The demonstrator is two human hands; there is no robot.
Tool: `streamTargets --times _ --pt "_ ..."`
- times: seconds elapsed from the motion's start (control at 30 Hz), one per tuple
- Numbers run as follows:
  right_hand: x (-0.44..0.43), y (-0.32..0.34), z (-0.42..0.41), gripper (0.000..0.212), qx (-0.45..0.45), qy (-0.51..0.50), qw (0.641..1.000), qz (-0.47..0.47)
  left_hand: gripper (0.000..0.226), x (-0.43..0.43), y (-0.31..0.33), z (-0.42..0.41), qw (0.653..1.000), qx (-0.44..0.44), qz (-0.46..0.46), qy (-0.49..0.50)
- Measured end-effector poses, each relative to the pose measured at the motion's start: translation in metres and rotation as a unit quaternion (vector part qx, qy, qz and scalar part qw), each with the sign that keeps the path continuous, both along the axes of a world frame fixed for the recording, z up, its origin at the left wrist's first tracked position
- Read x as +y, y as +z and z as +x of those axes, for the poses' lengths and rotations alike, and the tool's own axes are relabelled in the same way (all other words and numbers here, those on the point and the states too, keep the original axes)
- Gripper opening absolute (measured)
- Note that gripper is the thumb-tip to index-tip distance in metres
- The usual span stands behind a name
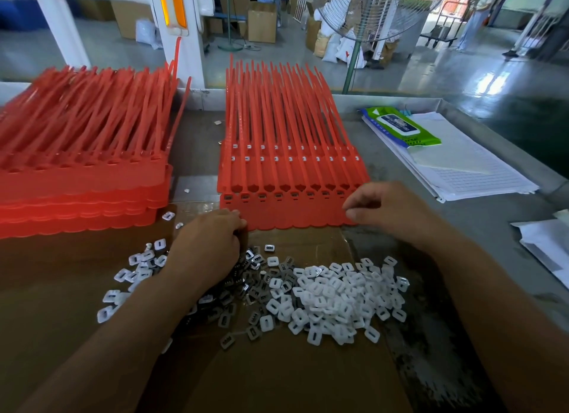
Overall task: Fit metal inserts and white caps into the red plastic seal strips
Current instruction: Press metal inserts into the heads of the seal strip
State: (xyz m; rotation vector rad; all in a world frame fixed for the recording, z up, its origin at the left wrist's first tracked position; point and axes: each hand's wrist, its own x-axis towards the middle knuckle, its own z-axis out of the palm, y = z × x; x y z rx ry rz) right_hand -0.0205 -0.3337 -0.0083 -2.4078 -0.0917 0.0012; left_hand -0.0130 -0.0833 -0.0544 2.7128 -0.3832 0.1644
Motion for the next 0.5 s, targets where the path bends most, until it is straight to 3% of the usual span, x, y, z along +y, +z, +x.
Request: streamTargets --times 0.2,0.5 --pt "0.017 0.001 -0.028 0.013 0.060 0.115 0.986 -0.107 0.041 0.000 0.001 -0.001 1.000 -0.002 0.005 0.002" --pt "0.023 -0.009 -0.034 0.014 0.083 0.128 0.979 -0.139 0.042 0.000 0.002 -0.001 1.000 0.006 0.006 0.001"
